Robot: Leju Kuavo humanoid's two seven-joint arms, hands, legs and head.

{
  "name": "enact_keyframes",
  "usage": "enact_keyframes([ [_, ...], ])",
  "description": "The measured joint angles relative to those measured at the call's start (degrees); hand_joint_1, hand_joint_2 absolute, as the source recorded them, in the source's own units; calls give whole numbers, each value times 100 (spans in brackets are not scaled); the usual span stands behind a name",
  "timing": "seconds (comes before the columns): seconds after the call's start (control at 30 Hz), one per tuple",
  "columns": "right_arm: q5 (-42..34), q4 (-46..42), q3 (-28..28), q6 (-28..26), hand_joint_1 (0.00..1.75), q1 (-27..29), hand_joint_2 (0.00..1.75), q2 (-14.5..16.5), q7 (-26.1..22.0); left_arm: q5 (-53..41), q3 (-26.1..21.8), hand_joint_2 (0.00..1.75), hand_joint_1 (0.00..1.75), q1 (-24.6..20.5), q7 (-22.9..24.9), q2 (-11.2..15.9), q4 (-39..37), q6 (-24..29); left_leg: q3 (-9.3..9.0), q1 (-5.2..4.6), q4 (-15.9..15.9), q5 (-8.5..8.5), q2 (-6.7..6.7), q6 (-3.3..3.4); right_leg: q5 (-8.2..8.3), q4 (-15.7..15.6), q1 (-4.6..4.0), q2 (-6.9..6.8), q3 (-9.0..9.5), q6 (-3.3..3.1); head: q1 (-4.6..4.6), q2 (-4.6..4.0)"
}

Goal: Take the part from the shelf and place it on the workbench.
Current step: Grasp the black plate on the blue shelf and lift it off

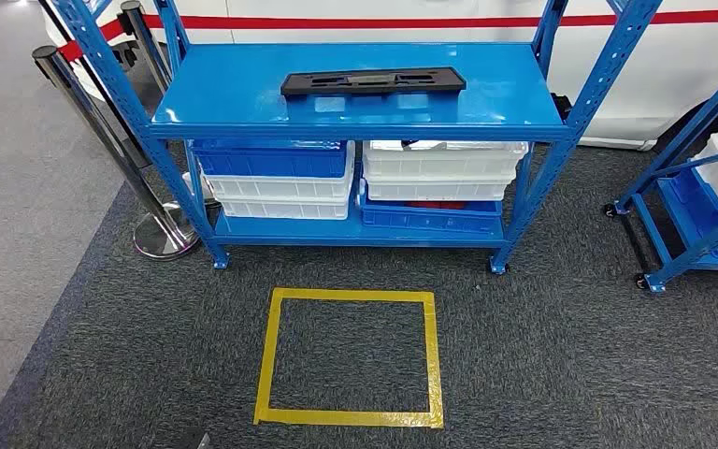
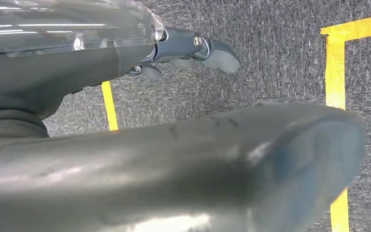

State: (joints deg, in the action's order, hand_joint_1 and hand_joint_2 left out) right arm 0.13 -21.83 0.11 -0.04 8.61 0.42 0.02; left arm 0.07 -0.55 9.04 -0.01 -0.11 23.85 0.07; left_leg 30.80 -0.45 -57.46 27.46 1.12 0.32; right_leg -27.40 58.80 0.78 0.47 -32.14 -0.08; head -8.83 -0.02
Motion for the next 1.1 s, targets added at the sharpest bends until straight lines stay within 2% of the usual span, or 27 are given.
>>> enact_keyframes([
  [0.4, 0, 0, 0, 0, 0, 0, 0, 0, 0, 0, 0, 0, 0, 0, 0, 0, 0, 0, 3, 0, 0, 0, 0, 1, 0, -4, 0, 0, 0, 0, 0, 0],
  [0.47, 0, 0, 0, 0, 0, 0, 0, 0, 0, 0, 0, 87, 0, 0, 0, 0, 0, 0, 3, 0, 0, 1, 0, 2, 0, -5, 0, 0, 0, 0, 0, 0],
  [0.53, 0, 0, 0, 0, 0, 0, 87, 0, 0, 0, 0, 175, 0, 0, -1, 0, 0, 0, 3, 0, 0, 2, 0, 4, 0, -5, 0, 0, 0, 0, 0, 0],
  [0.6, 0, 0, 0, 0, 0, 0, 175, 0, 0, 0, 0, 175, 0, 0, -1, 0, 0, 0, 3, 0, 0, 4, 0, 6, 0, -6, 0, 0, 0, 0, 0, 0],
  [0.77, 119, 1, -59, -12, 0, -25, 175, 3, 1, -140, -60, 175, 0, -20, 0, -5, -9, 21, 3, 0, 0, 4, 0, 6, 0, -6, 0, 0, 0, 1, 0, 0],
  [1.1, 1338, 46, -661, -174, 0, -212, 175, 86, 31, -1451, -659, 175, 0, -203, 5, -111, -142, 240, -2, 0, -2, 4, -1, 6, 0, -7, 0, 1, 0, 1, 0, 0],
])
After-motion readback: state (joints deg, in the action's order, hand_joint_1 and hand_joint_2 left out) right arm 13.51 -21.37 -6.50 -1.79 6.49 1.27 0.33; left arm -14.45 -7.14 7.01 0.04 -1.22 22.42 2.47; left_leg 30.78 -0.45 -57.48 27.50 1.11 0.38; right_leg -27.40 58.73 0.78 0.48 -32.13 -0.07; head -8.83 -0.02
